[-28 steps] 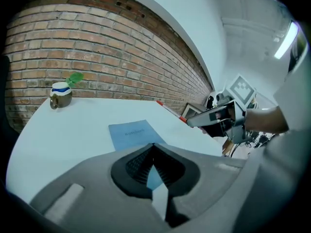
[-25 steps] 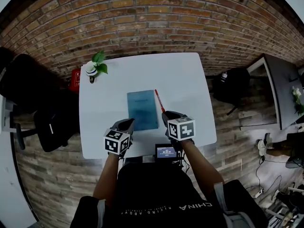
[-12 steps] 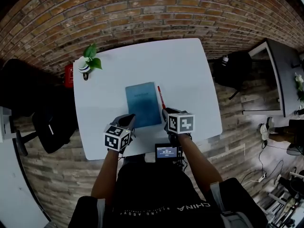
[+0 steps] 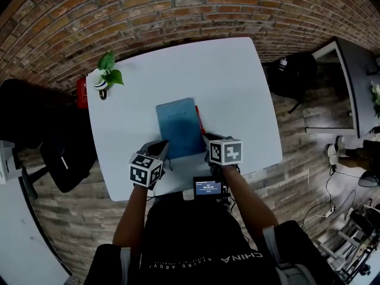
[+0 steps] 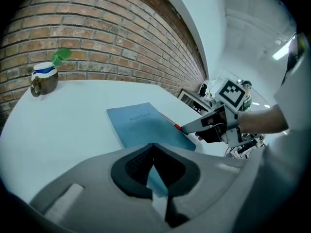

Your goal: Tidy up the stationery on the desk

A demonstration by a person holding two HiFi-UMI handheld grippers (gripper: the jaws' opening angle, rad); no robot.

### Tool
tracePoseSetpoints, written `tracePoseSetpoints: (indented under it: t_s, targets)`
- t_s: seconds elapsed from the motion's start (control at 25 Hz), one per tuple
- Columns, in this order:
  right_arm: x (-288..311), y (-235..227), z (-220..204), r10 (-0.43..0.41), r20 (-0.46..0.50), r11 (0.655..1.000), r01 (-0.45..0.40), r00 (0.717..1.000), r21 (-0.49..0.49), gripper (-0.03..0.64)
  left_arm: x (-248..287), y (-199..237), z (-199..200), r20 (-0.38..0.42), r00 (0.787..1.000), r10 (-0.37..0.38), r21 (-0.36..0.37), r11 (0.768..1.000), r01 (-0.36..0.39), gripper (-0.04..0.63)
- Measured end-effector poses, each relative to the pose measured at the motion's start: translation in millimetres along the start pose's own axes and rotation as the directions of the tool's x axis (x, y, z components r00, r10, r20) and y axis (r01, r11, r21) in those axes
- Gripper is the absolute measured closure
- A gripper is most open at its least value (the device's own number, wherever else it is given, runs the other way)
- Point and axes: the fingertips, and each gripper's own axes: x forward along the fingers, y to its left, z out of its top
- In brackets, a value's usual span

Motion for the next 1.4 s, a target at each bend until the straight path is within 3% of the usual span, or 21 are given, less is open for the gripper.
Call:
tracePoseSetpoints:
  t_s: [0.36,0.68,0.8,1.04,1.2,1.4]
  targets:
    - [2,0,-3,0.041,-0.037,0.998,-0.042,0.998,-0.035,0.525,2,-1,0,-0.006,1.000,0.012,0.003,1.000,-0.012,0.584]
    - [-22,-6,6,0.082,-0.019,0.988,-0.083,0.996,-0.132,0.523,-8,-10,3,0.029,0.996,0.088,-0.015,0.996,-0.088,0.584]
    - [-39,-9,8,0.116,0.008,0.966,-0.111,0.993,-0.232,0.557,-15,-21,1,0.059,0.990,0.130,-0.044,0.991,-0.127,0.584]
    - [-72,-15,6,0.188,0.042,0.885,-0.150,0.981,-0.441,0.606,-25,-60,-14,0.115,0.973,0.202,-0.118,0.975,-0.188,0.584]
    - [-86,-15,-4,0.211,0.052,0.856,-0.158,0.976,-0.492,0.606,-33,-90,-36,0.133,0.970,0.201,-0.135,0.974,-0.183,0.584]
    - [-106,-5,-21,0.235,0.093,0.840,-0.154,0.967,-0.521,0.606,-47,-110,-55,0.133,0.974,0.184,-0.085,0.981,-0.174,0.584]
